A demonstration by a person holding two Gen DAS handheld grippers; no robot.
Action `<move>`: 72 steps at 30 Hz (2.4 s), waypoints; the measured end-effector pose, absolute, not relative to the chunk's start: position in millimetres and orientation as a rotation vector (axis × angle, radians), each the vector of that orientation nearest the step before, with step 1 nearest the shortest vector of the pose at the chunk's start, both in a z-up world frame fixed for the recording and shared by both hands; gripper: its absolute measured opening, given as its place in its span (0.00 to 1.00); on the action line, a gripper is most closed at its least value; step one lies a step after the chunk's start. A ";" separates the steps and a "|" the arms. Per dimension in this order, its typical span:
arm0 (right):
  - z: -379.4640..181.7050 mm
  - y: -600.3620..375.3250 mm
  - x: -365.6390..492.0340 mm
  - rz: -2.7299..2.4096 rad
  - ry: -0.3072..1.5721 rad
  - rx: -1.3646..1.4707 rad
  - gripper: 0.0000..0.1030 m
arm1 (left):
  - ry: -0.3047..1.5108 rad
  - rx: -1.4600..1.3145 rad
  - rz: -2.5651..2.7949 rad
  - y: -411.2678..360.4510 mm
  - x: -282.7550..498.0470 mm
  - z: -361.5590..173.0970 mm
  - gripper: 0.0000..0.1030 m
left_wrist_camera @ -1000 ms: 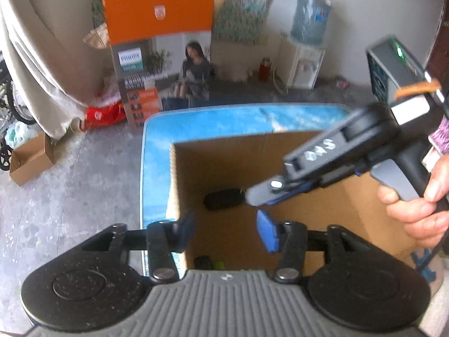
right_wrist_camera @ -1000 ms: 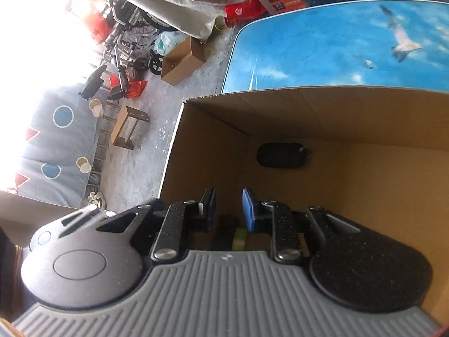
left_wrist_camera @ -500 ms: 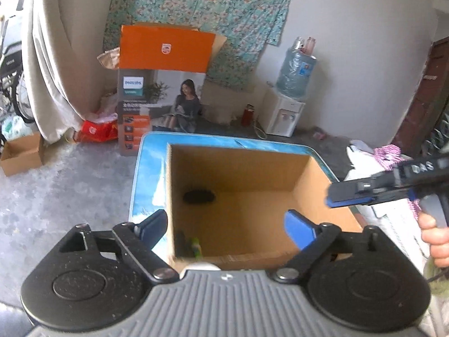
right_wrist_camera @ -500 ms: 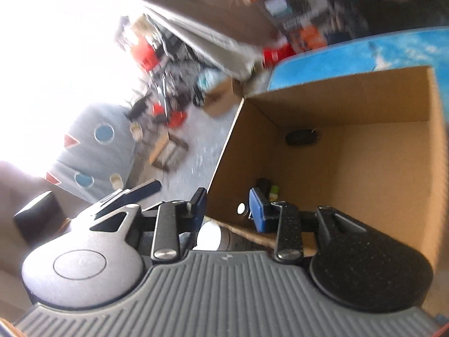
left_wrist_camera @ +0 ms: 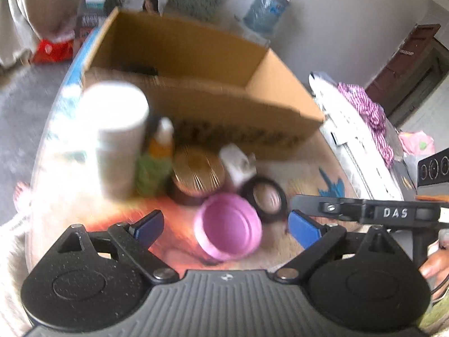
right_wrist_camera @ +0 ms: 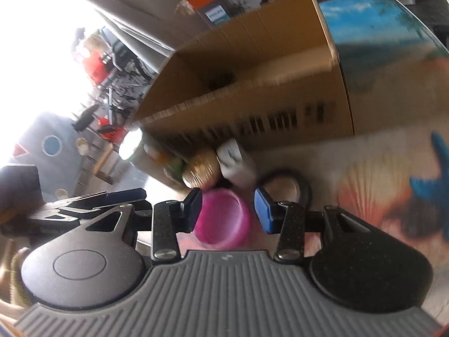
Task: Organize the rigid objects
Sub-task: 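Move both grippers out of the box back over the table, then close both grippers on the rim of the pink bowl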
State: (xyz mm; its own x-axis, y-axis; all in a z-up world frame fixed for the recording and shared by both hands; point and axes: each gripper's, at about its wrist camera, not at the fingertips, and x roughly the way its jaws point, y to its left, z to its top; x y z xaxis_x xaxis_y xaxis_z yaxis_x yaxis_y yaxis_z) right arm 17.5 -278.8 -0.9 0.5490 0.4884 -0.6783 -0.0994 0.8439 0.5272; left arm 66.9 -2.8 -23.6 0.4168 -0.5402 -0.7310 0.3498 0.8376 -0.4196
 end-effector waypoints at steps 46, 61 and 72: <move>-44.5 -251.0 38.5 0.343 1.043 0.484 0.28 | 0.914 0.317 -0.579 -87.9 41.5 -69.1 0.70; -40.2 -246.6 44.4 0.333 1.021 0.468 0.27 | 0.887 0.319 -0.574 -92.0 45.9 -72.3 0.72; -42.3 -250.8 38.4 0.323 1.007 0.468 0.18 | 0.867 0.342 -0.568 -93.2 34.9 -69.4 0.70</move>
State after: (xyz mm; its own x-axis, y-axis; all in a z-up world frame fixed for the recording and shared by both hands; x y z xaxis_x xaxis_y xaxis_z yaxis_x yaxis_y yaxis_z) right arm 38.4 -250.8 -42.3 0.5003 0.4661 -0.7297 -0.0452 0.8557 0.5156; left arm 34.9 -93.2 -69.4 0.5144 -0.3280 -0.7923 0.5957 0.8013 0.0551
